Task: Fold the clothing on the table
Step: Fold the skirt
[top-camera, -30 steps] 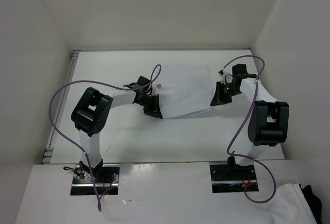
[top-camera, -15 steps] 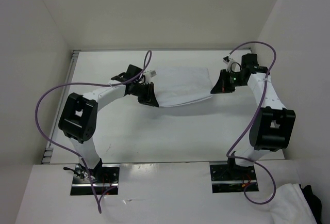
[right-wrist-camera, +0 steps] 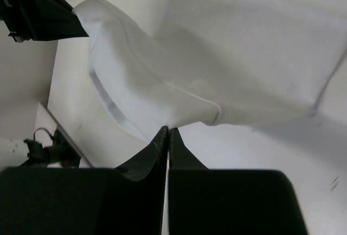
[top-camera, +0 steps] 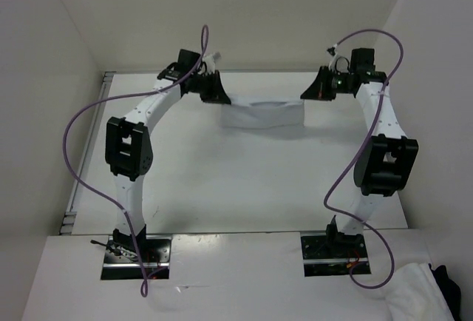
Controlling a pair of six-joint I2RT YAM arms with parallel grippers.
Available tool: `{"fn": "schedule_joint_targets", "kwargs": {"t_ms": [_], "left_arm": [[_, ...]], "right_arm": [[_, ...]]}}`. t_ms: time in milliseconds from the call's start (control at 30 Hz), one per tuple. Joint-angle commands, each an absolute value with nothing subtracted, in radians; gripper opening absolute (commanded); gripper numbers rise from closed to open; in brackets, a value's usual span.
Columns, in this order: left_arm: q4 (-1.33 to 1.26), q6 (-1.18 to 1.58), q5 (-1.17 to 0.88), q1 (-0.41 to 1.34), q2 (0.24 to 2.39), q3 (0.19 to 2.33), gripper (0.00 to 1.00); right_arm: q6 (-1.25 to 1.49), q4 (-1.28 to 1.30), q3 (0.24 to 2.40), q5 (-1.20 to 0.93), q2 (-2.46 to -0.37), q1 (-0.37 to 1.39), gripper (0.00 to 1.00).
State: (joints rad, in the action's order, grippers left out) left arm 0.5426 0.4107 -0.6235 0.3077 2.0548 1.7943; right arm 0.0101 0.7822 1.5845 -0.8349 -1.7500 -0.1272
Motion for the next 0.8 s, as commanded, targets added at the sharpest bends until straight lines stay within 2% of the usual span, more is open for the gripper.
{"fn": "schedule_joint_targets", "kwargs": {"t_ms": [0,133,267,300,400,467,533,667,767], "left_arm": [[0.546,0.42,-0.624,0.264,2.1,2.034,0.01],[0.468,0.422,-0.574,0.264,1.979,2.01,0.01],[0.43,0.382,-0.551,0.282,1.841,1.746,0.02],[0.417,0.37,-0.539,0.296,1.783,1.606,0.02],[0.407,0.37,-0.548,0.296,1.703,1.336,0.09],[0.407,0.37,-0.581,0.305,1.665,1.223,0.14],[0.407,0.379,-0.612,0.305,1.629,1.096,0.16],[0.417,0.379,-0.634,0.314,1.571,1.02,0.23],[0.439,0.379,-0.655,0.314,1.559,1.032,0.36]], "right_arm": [[0.067,0.611,1.781,-0.877,-1.749,-0.133,0.0],[0.129,0.463,1.757,-0.888,-1.631,-0.143,0.0],[0.054,0.518,1.602,-0.92,-1.57,-0.143,0.0],[0.031,0.569,1.519,-0.92,-1.557,-0.143,0.0],[-0.083,0.7,1.375,-0.888,-1.529,-0.143,0.0],[-0.159,0.802,1.291,-0.87,-1.519,-0.143,0.0],[-0.24,0.871,1.249,-0.838,-1.506,-0.143,0.0],[-0.36,0.998,1.207,-0.773,-1.457,-0.153,0.0],[-0.382,1.008,1.216,-0.773,-1.443,-0.153,0.0]]}}
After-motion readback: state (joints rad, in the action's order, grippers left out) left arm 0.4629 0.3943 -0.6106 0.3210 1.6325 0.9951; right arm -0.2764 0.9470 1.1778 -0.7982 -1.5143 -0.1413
